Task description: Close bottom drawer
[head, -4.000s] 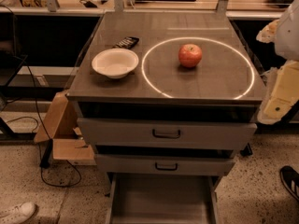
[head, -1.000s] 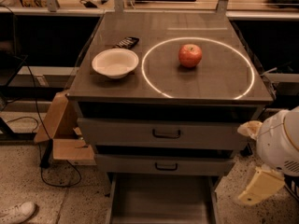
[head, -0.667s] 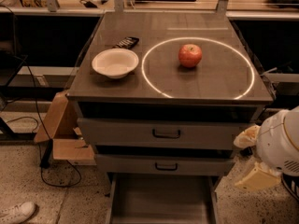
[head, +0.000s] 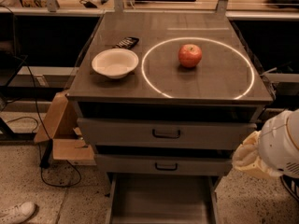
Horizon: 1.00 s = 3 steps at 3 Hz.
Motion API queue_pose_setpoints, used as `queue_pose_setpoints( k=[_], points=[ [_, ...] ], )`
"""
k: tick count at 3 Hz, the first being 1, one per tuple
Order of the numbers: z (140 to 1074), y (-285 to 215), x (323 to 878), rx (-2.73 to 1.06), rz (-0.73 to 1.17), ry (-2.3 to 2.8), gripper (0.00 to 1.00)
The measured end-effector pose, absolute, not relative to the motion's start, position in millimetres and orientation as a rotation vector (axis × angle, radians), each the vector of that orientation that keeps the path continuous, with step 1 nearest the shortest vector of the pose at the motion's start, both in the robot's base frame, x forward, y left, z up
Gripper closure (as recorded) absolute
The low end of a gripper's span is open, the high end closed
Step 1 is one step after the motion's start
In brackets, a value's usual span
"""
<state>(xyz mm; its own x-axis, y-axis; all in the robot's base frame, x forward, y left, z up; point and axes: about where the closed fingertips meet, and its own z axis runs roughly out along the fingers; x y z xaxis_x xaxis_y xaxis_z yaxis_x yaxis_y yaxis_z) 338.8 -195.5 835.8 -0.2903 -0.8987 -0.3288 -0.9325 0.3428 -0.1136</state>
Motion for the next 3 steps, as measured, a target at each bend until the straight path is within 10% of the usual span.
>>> queue_pose_setpoints(
  k=[3],
  points=[
    [732.1,-155.7,311.4,-1.572,0.198,2.320,1.00]
  ],
)
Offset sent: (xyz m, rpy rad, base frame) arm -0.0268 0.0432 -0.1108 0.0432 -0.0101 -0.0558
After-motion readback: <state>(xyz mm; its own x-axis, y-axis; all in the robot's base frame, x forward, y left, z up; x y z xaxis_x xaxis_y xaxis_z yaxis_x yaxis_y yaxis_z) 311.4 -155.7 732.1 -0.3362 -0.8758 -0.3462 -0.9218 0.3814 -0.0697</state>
